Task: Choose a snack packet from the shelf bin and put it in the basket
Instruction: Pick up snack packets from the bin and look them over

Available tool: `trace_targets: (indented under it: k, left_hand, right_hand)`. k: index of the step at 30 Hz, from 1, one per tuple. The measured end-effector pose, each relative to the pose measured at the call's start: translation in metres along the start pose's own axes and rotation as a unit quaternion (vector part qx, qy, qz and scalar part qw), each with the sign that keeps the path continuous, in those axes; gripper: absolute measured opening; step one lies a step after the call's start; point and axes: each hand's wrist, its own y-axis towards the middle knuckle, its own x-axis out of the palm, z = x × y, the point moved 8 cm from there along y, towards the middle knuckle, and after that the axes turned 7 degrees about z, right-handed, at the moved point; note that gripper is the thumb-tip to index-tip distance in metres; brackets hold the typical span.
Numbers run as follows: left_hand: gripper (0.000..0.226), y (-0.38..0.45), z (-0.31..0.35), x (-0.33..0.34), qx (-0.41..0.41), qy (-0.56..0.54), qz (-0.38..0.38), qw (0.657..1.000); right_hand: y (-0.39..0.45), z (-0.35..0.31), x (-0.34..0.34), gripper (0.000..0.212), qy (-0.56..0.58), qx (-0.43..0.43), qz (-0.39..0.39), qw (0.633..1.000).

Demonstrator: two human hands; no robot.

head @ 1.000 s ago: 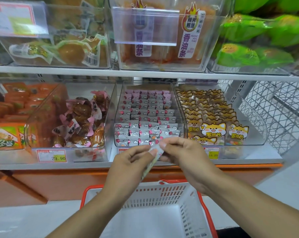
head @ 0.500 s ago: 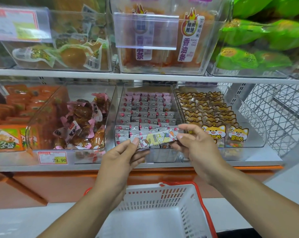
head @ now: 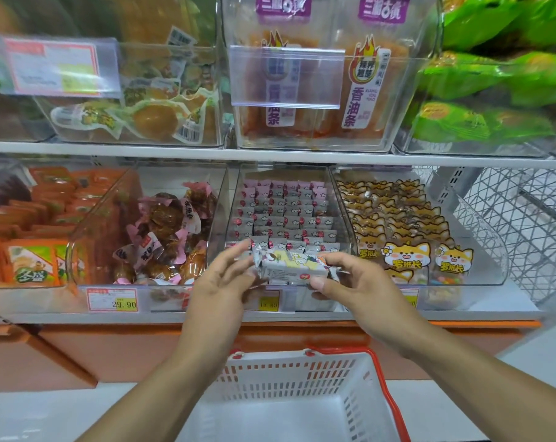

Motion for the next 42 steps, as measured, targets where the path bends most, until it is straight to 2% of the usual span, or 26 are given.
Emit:
trace_targets:
  k: [2, 5, 7, 10, 12, 14, 16, 19, 21, 24, 25, 27, 30, 31, 33, 35, 36, 39, 42]
  left_hand:
    - [0.057, -0.004, 0.010, 0.005, 0.057, 0.074, -0.050, 0.994]
    - [0.042, -0.007, 0.012, 0.012, 0.063, 0.061, -0.107, 0.990]
    - [0.035, -0.009, 0.007, 0.014, 0.038, 0.030, -0.111, 0.993]
    - [0.051, -0.005, -0.007, 0.010, -0.051, -0.031, -0.068, 0.996]
    - [0.051, -0.002, -0.016, 0.008, -0.112, -0.075, -0.039, 0.990]
    - [0.057, -0.003, -0.024, 0.008, -0.160, -0.101, -0.027, 0.981]
    - [0.057, -0.004, -0.029, 0.008, -0.185, -0.099, -0.025, 0.977]
    - [0.062, -0.005, -0.031, 0.007, -0.190, -0.036, -0.025, 0.981]
    - [0.072, -0.007, -0.035, 0.005, -0.206, -0.005, -0.022, 0.978]
    - [0.068, -0.010, -0.039, 0.007, -0.231, 0.011, -0.026, 0.973]
    - [0.067, -0.011, -0.039, 0.008, -0.236, 0.014, -0.023, 0.972]
    - [0.068, -0.012, -0.037, 0.012, -0.233, 0.029, -0.023, 0.972]
    - [0.070, -0.008, -0.023, 0.021, -0.154, 0.057, -0.036, 0.986]
    - [0.067, -0.006, -0.015, 0.023, -0.098, 0.079, -0.035, 0.991]
    - [0.051, -0.005, 0.001, 0.026, 0.037, 0.148, -0.031, 0.988]
    - [0.022, -0.006, 0.012, 0.032, 0.166, 0.253, -0.034, 0.952]
    - [0.016, -0.007, 0.014, 0.037, 0.215, 0.315, -0.045, 0.923]
    - [0.051, -0.005, 0.002, 0.048, 0.288, 0.451, -0.084, 0.841]
    - [0.067, -0.001, -0.011, 0.052, 0.300, 0.516, -0.107, 0.795]
  right_hand:
    - [0.000, -0.001, 0.005, 0.033, 0.067, 0.012, -0.020, 0.997]
    - [0.000, 0.001, 0.014, 0.038, 0.204, 0.067, -0.050, 0.975]
    - [0.000, 0.003, 0.015, 0.043, 0.227, 0.094, -0.055, 0.968]
    - [-0.001, 0.002, 0.016, 0.058, 0.204, 0.078, -0.089, 0.972]
    - [-0.003, -0.005, 0.013, 0.076, 0.108, -0.007, -0.103, 0.989]
    - [-0.006, -0.013, 0.009, 0.088, 0.005, -0.099, -0.078, 0.992]
    - [-0.008, -0.019, 0.007, 0.074, -0.015, -0.144, -0.043, 0.989]
    - [-0.006, -0.019, 0.004, 0.041, 0.011, -0.128, -0.013, 0.992]
    - [-0.004, -0.018, 0.001, 0.037, 0.001, -0.119, -0.004, 0.993]
    - [-0.002, -0.015, -0.004, 0.036, -0.008, -0.111, 0.020, 0.994]
    - [-0.002, -0.015, -0.004, 0.034, 0.005, -0.101, 0.021, 0.995]
    - [0.000, -0.013, -0.001, 0.032, 0.099, -0.064, 0.011, 0.993]
    - [0.007, -0.012, -0.009, 0.040, 0.230, -0.020, 0.059, 0.971]
    - [0.010, -0.014, -0.018, 0.040, 0.235, -0.024, 0.097, 0.967]
    - [0.016, -0.021, -0.039, 0.034, 0.155, -0.070, 0.185, 0.968]
    - [0.024, -0.034, -0.054, 0.032, 0.027, -0.129, 0.239, 0.962]
    - [0.030, -0.040, -0.058, 0.032, -0.023, -0.149, 0.250, 0.956]
    - [0.055, -0.051, -0.058, 0.030, -0.165, -0.182, 0.268, 0.932]
    - [0.083, -0.053, -0.045, 0.036, -0.313, -0.194, 0.224, 0.902]
